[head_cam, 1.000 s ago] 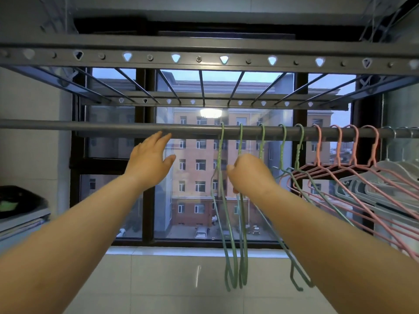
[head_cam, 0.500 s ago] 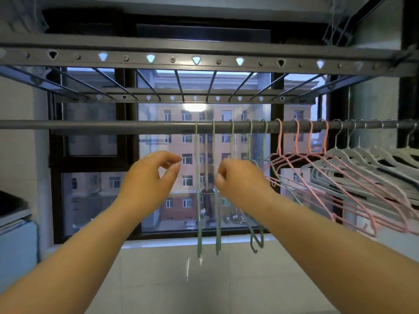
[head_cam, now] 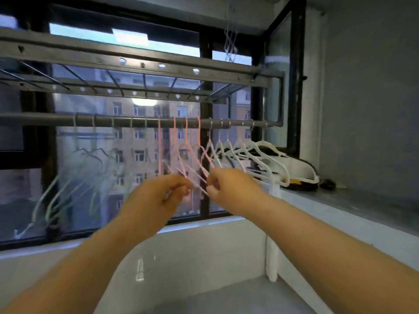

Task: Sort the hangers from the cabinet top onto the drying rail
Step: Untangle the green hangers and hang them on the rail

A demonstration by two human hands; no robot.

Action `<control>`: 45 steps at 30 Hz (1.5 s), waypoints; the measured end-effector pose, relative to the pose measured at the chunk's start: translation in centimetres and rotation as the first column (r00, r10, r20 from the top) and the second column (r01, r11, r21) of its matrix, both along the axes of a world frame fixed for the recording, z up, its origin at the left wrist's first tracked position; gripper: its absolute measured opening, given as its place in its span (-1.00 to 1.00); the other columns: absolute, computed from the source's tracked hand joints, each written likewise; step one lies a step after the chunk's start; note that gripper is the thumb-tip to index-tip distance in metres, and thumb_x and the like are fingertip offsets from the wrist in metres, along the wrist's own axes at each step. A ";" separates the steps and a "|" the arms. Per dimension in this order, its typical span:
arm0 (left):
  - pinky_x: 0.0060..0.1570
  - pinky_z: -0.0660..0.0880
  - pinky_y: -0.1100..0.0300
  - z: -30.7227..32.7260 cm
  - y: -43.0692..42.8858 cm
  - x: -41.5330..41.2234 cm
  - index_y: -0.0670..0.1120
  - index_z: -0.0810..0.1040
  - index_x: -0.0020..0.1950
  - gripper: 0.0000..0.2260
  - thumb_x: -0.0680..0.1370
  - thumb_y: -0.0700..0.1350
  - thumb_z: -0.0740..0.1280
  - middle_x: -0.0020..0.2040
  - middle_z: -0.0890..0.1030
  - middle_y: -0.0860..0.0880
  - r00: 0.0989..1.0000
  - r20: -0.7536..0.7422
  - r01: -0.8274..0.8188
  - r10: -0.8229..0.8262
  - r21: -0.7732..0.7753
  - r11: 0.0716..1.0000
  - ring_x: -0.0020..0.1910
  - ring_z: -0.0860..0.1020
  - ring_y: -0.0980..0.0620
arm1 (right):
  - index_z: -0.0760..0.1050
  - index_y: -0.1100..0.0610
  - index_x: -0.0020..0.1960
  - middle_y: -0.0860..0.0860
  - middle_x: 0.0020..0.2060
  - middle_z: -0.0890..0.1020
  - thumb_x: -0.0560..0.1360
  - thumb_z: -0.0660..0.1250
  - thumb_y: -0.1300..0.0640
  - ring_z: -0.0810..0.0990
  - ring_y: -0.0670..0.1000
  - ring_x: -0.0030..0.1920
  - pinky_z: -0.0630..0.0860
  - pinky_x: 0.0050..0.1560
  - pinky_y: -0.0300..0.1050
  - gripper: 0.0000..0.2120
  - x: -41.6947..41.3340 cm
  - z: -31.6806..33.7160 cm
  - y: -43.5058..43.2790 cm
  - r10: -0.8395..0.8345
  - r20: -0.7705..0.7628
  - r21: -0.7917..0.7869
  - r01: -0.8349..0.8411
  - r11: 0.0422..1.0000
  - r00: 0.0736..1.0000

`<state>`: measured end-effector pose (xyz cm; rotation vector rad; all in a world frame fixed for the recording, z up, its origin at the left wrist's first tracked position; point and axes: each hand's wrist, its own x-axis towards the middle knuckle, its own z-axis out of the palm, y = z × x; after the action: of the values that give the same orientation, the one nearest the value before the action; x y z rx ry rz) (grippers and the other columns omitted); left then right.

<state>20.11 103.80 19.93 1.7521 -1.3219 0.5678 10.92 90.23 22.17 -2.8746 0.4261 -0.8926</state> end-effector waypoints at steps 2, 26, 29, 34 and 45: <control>-0.10 0.42 0.25 -2.1 -4.4 -3.4 -0.06 0.63 -0.05 -0.85 0.53 -0.13 0.26 -0.16 0.57 0.11 0.993 -0.016 0.116 -0.115 0.021 0.993 -0.10 0.54 0.04 | 0.51 0.22 0.04 0.20 -0.01 0.60 0.52 0.17 0.14 0.53 0.21 0.00 0.46 -0.05 -0.02 -0.79 -4.8 -1.5 -3.8 -0.078 -0.012 0.004 0.078 0.997 0.997; -0.15 0.38 0.37 -21.6 -56.7 -19.3 0.08 0.53 -0.02 -0.82 0.59 -0.11 0.15 -0.15 0.53 0.19 0.790 -0.458 0.576 -0.409 0.324 0.751 -0.06 0.52 0.13 | 0.47 0.17 -0.05 0.11 -0.03 0.60 0.53 0.07 0.21 0.48 0.02 -0.14 0.43 -0.11 -0.17 -0.79 -32.8 -20.3 -45.4 -0.710 -0.422 0.306 0.826 0.474 0.564; -0.07 0.40 0.34 -22.2 -64.5 -19.0 0.09 0.52 -0.06 -0.85 0.57 -0.12 0.19 -0.18 0.55 0.18 0.776 -0.476 0.587 -0.414 0.304 0.750 -0.02 0.57 0.10 | 0.48 0.18 0.13 0.10 0.11 0.59 0.55 0.05 0.20 0.55 0.06 0.07 0.43 -0.03 -0.22 -0.72 -31.7 -21.7 -52.7 -0.722 -0.441 0.342 0.844 0.414 0.533; 0.00 0.41 0.31 -22.6 -75.7 -19.8 0.00 0.56 0.08 -0.80 0.58 -0.09 0.17 0.02 0.62 0.08 0.798 -0.414 0.587 -0.438 0.367 0.721 0.02 0.55 0.11 | 0.33 0.10 0.33 0.01 0.29 0.46 0.59 0.06 0.13 0.44 0.01 0.27 0.38 0.18 -0.24 -0.67 -31.6 -24.4 -62.6 -0.735 -0.466 0.390 0.860 0.328 0.492; 0.20 0.32 0.30 -24.3 -93.5 -23.0 -0.02 0.47 0.26 -0.73 0.59 -0.05 0.14 0.30 0.49 0.02 0.857 -0.320 0.514 -0.403 0.494 0.701 0.24 0.46 0.05 | 0.26 0.13 0.37 0.08 0.35 0.37 0.57 0.06 0.17 0.30 0.06 0.37 0.20 0.35 -0.15 -0.63 -36.1 -25.5 -82.5 -0.879 -0.371 0.258 0.943 0.210 0.298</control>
<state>-2.88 10.31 -4.38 1.7529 -1.8341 -0.3186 -25.19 7.68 -3.32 -1.9879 2.2093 -0.4775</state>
